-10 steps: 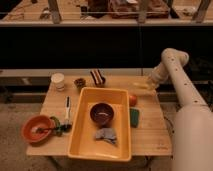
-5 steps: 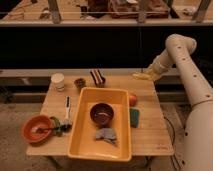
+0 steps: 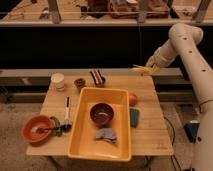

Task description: Place banana in table surface

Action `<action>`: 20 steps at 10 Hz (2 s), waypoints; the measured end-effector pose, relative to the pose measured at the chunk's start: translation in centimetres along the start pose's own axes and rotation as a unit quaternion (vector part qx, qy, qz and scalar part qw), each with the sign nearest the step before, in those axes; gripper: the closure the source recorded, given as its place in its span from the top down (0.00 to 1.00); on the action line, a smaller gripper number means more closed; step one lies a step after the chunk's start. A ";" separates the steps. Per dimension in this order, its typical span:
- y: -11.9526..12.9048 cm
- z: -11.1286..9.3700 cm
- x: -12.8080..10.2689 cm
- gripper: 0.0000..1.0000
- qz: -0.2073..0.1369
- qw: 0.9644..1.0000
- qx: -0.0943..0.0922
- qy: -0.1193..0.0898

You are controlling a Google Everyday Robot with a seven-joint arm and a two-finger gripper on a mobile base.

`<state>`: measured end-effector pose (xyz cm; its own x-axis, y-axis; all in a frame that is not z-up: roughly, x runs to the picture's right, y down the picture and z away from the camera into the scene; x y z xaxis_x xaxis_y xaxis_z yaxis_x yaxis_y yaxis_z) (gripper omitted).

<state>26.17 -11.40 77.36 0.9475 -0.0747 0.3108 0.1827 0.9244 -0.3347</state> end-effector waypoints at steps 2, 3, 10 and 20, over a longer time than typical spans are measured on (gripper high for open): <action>-0.4 0.2 0.3 0.31 0.002 1.000 -0.004 0.000; -0.3 1.0 0.6 0.31 0.003 1.000 -0.007 0.000; 0.8 7.8 3.9 0.31 0.022 0.999 -0.036 0.010; 1.3 9.8 5.2 0.31 0.031 0.998 -0.045 0.016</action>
<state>28.80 -6.90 87.23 0.9651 -0.0318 0.2600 0.1454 0.8906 -0.4310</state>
